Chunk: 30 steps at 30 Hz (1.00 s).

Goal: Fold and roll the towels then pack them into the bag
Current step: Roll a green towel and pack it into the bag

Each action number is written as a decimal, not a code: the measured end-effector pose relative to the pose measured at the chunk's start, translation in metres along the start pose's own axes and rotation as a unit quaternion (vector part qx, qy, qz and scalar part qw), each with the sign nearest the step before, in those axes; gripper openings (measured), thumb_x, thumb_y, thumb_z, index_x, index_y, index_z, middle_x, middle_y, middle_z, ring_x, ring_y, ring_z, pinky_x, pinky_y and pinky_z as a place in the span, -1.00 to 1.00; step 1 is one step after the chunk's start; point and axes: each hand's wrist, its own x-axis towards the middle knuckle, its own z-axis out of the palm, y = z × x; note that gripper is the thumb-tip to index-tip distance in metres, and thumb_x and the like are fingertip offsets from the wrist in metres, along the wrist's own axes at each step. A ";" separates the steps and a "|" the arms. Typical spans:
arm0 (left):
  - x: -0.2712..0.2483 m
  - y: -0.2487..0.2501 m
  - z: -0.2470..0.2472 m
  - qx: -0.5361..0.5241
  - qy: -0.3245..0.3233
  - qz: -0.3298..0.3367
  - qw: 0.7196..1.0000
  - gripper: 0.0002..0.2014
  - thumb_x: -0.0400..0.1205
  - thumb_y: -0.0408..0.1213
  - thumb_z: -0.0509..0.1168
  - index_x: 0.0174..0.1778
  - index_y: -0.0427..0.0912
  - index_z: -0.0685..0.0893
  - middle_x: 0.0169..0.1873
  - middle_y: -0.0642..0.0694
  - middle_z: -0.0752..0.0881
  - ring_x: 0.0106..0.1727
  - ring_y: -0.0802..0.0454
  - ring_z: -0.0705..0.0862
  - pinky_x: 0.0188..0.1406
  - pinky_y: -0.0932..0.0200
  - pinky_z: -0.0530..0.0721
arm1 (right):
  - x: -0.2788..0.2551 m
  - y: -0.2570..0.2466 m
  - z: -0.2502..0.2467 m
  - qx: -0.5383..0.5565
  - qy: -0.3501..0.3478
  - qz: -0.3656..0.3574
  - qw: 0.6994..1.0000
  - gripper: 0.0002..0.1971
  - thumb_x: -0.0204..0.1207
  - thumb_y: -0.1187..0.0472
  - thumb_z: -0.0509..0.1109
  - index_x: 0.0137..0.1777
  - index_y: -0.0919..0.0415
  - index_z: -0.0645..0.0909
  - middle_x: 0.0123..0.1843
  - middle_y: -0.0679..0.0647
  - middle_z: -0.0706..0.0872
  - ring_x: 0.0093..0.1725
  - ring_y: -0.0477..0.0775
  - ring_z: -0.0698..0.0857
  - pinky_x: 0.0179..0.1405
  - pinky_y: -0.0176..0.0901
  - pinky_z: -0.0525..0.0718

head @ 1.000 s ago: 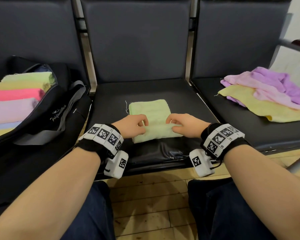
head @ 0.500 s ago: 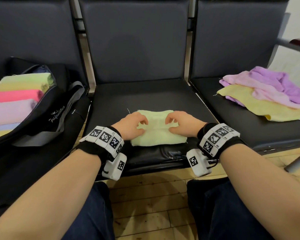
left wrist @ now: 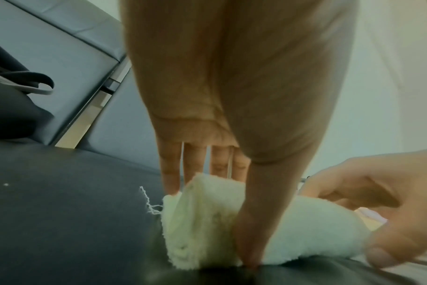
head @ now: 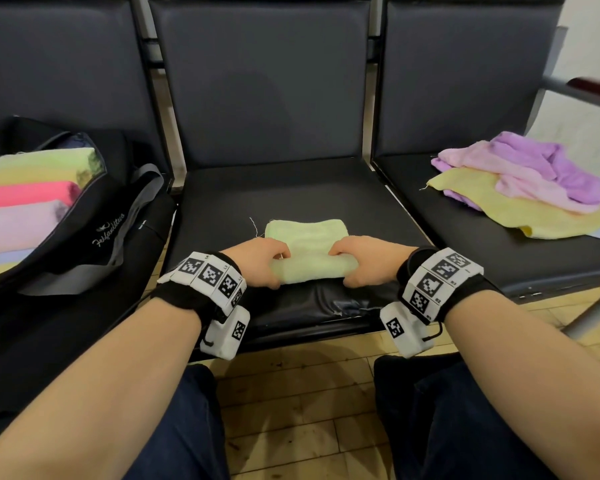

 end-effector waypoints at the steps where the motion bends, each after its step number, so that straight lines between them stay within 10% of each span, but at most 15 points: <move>1: 0.001 0.000 0.001 0.010 0.001 -0.009 1.000 -0.49 0.51 -0.19 0.44 0.40 -0.02 0.51 0.29 -0.07 0.55 0.31 -0.09 0.51 0.32 0.12 0.47 | 0.001 0.000 0.001 0.001 0.003 -0.001 1.000 -0.51 0.45 0.18 0.46 0.39 0.05 0.51 0.25 0.02 0.57 0.24 0.09 0.56 0.31 -0.04 0.51; 6: 0.002 -0.004 0.000 -0.007 -0.013 -0.048 0.999 -0.54 0.56 -0.18 0.31 0.40 0.07 0.45 0.30 -0.04 0.51 0.33 -0.17 0.46 0.40 0.02 0.36 | 0.004 0.003 -0.001 0.014 0.021 0.020 0.999 -0.62 0.51 0.14 0.38 0.33 -0.01 0.50 0.24 0.06 0.59 0.21 0.18 0.57 0.26 0.03 0.54; 14: 0.005 -0.004 -0.005 -0.168 0.035 -0.022 0.985 -0.81 0.65 -0.30 0.18 0.17 -0.08 0.45 0.05 -0.02 0.44 -0.19 0.11 0.49 -0.13 0.17 0.44 | 0.002 0.007 -0.004 0.112 0.040 -0.014 0.993 -0.68 0.67 0.28 0.10 0.39 0.15 0.42 0.21 0.06 0.48 0.13 0.06 0.46 0.06 -0.16 0.37; 19: 0.006 0.003 -0.005 -0.168 0.022 -0.034 0.985 -0.85 0.70 -0.31 0.07 0.12 -0.12 0.50 -0.15 0.04 0.52 -0.04 0.03 0.49 -0.09 0.14 0.37 | 0.004 0.007 -0.002 0.140 0.024 0.019 0.990 -0.74 0.69 0.25 0.01 0.19 0.08 0.51 0.09 0.06 0.58 0.12 0.08 0.53 0.04 -0.13 0.41; 25: 0.009 -0.003 0.003 -0.097 0.016 -0.009 0.995 -0.78 0.70 -0.22 0.13 0.22 -0.13 0.55 0.07 0.00 0.50 0.08 0.01 0.52 0.11 0.13 0.49 | 0.006 0.012 -0.001 0.032 0.057 0.019 0.998 -0.68 0.58 0.19 0.24 0.32 0.01 0.54 0.30 0.01 0.53 0.32 0.08 0.46 0.38 0.03 0.30; 30: 0.005 -0.003 0.002 -0.127 0.145 0.081 0.978 -0.96 0.62 -0.28 0.31 -0.08 -0.05 0.65 -0.08 0.01 0.62 -0.05 0.03 0.60 0.06 0.11 0.59 | 0.005 0.011 -0.001 0.076 0.131 -0.062 0.987 -0.79 0.51 0.33 0.28 -0.12 -0.02 0.62 -0.20 -0.19 0.53 -0.21 -0.11 0.52 -0.01 -0.18 0.47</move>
